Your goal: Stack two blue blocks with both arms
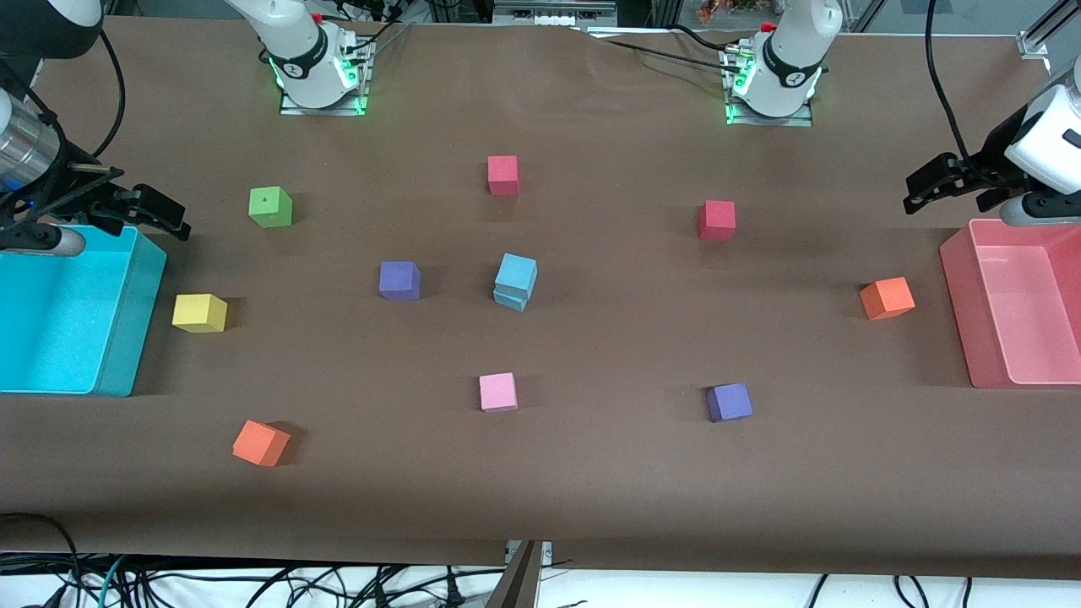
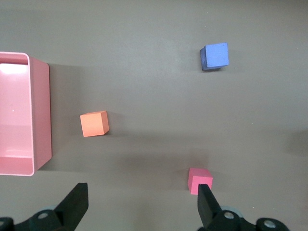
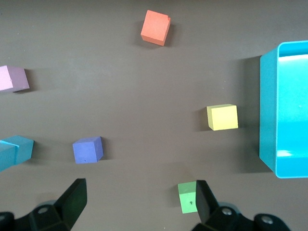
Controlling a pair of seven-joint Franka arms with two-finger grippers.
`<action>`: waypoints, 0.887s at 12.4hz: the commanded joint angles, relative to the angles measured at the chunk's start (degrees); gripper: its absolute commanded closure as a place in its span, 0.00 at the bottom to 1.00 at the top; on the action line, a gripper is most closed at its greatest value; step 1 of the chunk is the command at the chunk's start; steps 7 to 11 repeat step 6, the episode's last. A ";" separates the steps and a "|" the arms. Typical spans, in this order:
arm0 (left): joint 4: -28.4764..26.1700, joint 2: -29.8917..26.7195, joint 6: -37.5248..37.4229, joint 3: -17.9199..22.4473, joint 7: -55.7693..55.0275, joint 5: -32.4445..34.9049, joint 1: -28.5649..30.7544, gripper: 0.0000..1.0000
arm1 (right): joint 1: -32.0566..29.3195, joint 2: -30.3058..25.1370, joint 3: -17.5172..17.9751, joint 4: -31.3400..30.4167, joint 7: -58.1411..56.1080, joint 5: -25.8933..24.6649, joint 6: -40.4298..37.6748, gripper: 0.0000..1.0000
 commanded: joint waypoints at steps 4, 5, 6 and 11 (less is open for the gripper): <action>-1.30 -1.43 -0.21 0.27 2.40 1.38 0.43 0.00 | -3.45 -1.93 2.50 -1.51 1.03 1.37 -0.39 0.00; -1.30 -1.43 -0.21 0.27 2.40 1.38 0.43 0.00 | -3.36 -1.93 2.50 -1.51 1.03 1.37 -0.65 0.00; -1.30 -1.43 -0.21 0.27 2.40 1.38 0.43 0.00 | -3.36 -1.93 2.50 -1.51 0.94 1.28 -0.74 0.00; -1.30 -1.43 -0.21 0.27 2.40 1.38 0.43 0.00 | -3.36 -1.93 2.50 -1.51 0.94 1.28 -0.74 0.00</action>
